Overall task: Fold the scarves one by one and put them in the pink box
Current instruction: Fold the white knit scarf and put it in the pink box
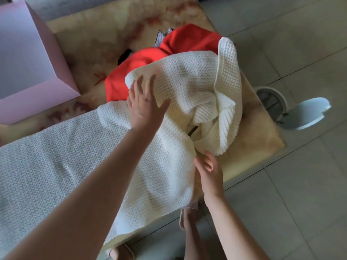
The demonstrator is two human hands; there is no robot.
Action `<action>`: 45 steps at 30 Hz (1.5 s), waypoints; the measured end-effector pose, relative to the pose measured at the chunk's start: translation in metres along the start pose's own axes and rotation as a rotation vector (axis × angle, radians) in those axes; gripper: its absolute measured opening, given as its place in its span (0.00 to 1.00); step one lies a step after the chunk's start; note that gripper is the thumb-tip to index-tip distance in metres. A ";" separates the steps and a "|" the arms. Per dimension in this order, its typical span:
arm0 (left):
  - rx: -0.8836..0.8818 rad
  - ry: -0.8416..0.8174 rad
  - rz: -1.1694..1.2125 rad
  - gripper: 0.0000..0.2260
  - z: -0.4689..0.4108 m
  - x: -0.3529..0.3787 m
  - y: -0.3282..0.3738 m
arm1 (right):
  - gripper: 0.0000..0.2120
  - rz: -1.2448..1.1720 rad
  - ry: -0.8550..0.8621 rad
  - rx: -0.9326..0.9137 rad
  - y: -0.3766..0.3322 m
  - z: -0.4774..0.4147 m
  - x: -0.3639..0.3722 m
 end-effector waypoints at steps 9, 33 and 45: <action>-0.202 -0.117 -0.056 0.34 -0.017 0.001 -0.061 | 0.07 0.367 -0.462 -0.412 -0.033 0.056 0.092; -0.074 -0.208 -0.061 0.18 -0.068 0.017 -0.050 | 0.07 -0.156 0.111 -0.124 -0.041 0.004 0.035; 0.103 -0.123 0.275 0.12 -0.079 0.035 0.086 | 0.18 -0.289 0.569 -0.309 -0.054 -0.014 -0.153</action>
Point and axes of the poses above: each hand's wrist, its own z-axis away from the middle knuckle, its own x-axis out of the palm, y = z × x, the point moved 10 cm from there along -z, towards the middle knuckle, and after that the axes turned 5 degrees about y, right-handed, at the moved point
